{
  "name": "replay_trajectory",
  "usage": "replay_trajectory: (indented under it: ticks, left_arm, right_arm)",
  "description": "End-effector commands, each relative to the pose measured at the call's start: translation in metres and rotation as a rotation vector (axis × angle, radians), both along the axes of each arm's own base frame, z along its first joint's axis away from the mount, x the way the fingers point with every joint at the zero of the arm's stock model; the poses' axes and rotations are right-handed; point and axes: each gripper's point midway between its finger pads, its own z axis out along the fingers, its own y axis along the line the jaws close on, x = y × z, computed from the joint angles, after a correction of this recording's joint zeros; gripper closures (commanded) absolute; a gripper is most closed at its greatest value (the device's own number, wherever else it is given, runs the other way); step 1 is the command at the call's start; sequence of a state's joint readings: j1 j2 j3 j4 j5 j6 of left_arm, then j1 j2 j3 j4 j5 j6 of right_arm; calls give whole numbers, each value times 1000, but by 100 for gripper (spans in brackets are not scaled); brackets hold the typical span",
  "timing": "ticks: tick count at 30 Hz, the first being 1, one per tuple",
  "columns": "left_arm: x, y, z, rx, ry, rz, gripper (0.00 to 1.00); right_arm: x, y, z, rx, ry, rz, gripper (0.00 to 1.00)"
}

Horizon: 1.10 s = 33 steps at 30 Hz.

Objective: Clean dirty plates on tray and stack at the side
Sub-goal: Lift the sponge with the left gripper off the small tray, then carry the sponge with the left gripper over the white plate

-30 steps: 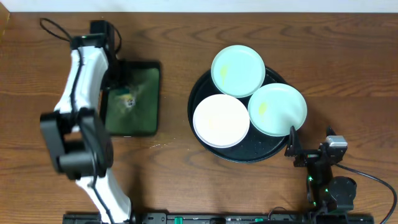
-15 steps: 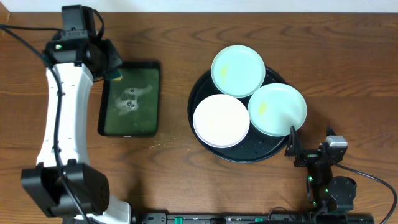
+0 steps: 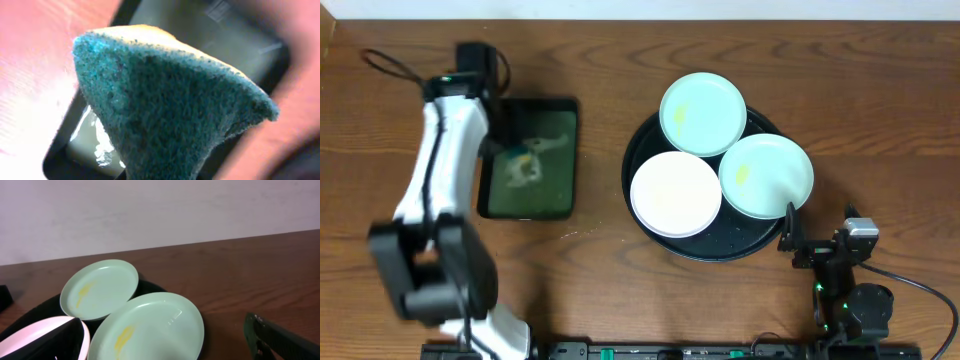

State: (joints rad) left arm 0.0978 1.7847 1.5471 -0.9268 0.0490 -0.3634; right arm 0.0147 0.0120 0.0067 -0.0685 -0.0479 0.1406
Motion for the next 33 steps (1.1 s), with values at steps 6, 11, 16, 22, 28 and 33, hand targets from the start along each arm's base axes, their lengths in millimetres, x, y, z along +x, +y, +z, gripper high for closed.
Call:
replay_trajectory:
  ticks: [6, 11, 16, 22, 28, 33]
  left_arm:
    - [-5, -7, 29, 54, -119, -15, 92]
    - [-16, -13, -69, 44, 45, -31, 93]
    - [-15, -15, -48, 11, 41, -33, 93]
    - [-6, -62, 63, -212, -208, -110, 92]
    - [-32, -110, 106, -326, -266, -84, 93]
    - [-55, -181, 73, -341, -146, -252, 93]
  right_arm:
    - [0, -3, 0, -11, -1, -14, 1]
    - [0, -3, 0, -11, -1, -14, 1]
    - [0, -3, 0, -11, -1, -14, 1]
    - [0, -3, 0, -11, -1, -14, 1]
    - [0, -3, 0, -11, -1, -14, 1]
    - [0, -3, 0, -11, -1, -14, 1]
